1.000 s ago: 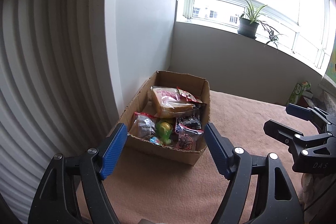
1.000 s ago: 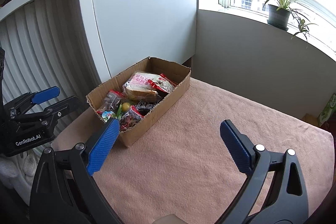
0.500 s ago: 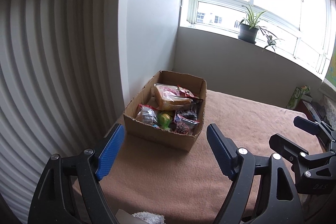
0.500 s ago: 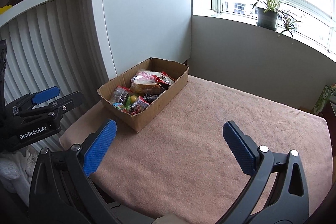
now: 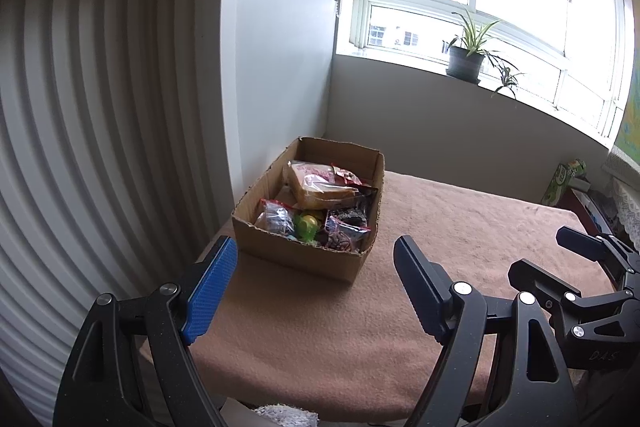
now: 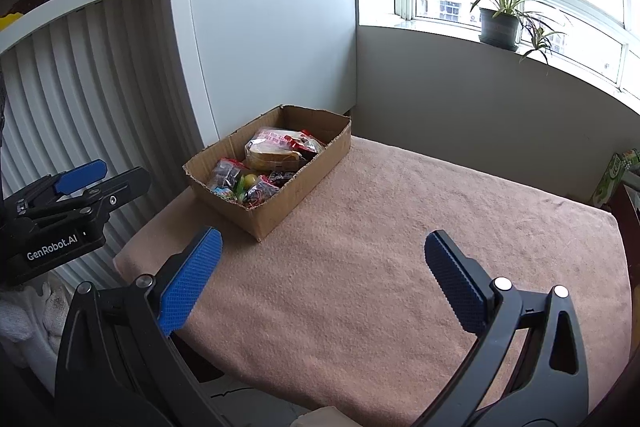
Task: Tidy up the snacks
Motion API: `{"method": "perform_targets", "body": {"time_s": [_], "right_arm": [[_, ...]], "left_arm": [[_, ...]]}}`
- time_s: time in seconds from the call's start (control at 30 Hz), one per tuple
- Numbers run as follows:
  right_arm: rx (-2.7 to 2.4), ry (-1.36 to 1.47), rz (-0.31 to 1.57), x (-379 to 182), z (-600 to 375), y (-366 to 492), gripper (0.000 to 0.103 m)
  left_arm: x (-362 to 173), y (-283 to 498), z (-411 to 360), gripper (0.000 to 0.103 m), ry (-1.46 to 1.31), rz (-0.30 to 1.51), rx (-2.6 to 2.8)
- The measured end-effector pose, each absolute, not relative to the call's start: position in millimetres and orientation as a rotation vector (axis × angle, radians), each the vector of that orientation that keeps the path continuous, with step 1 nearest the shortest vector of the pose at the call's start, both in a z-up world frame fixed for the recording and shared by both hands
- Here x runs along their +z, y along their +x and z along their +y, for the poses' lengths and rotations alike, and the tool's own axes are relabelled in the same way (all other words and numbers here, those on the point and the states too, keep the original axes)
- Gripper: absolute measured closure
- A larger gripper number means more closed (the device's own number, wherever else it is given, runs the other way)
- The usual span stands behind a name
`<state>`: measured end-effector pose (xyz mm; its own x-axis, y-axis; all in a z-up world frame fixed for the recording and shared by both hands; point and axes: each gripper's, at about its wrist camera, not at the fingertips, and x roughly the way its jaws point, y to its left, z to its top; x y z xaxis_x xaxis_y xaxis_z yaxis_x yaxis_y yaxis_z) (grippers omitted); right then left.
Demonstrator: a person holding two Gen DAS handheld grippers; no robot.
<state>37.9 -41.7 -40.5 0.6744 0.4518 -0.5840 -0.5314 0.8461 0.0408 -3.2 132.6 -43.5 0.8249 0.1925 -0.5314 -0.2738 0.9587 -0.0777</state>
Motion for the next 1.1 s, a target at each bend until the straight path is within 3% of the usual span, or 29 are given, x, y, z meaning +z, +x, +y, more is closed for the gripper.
{"method": "perform_targets", "body": {"time_s": [1.1], "right_arm": [[0.544, -0.125, 0.624, -40.6, -46.0, 26.8, 0.0]], "left_arm": [[-39.1, -12.2, 126.3, 0.022, -0.146, 0.536, 0.237]]}}
